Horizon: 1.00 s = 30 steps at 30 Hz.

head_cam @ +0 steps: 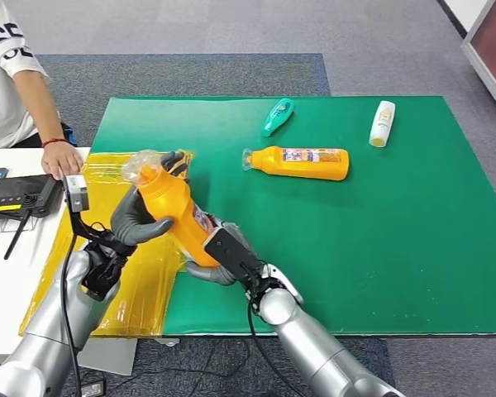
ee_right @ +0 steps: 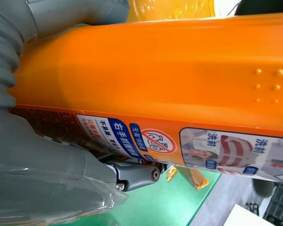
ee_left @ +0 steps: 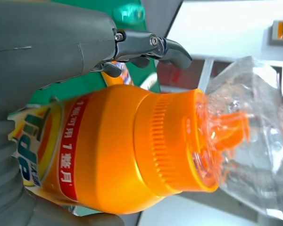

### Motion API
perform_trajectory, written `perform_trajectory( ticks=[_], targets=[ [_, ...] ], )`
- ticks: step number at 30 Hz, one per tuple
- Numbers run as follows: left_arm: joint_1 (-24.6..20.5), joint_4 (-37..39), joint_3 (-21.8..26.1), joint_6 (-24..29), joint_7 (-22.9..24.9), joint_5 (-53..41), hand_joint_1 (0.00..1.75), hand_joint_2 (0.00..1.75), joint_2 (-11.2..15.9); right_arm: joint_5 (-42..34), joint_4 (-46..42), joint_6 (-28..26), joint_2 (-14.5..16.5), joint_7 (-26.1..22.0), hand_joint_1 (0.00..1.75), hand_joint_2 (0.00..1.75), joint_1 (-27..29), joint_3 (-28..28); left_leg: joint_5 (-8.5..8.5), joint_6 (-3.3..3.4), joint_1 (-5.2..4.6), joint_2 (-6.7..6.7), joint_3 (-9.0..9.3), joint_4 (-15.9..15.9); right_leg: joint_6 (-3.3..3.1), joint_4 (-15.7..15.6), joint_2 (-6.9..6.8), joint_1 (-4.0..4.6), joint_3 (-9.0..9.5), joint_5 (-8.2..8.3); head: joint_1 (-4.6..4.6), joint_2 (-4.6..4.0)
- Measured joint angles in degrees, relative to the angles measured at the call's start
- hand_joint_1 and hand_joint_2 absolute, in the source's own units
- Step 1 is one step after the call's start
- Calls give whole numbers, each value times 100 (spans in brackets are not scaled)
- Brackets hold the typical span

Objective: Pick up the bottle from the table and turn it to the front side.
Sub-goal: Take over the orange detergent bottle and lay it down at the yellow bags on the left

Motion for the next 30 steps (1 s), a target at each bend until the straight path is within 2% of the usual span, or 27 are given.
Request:
perform_trajectory(
  ticks=[13,30],
  targets=[
    [-23,390,9,-1254,398,1383,0,175,47,49,2,120,84,-171,175,175,-18,7,1,0,0,0,-2,0,0,0,0,0,-2,0,0,1],
    [-23,658,10,-1172,486,1288,0,175,119,235,19,-41,101,-109,175,175,-18,26,1,0,0,0,-4,0,0,0,0,0,-3,1,1,0]
  ],
)
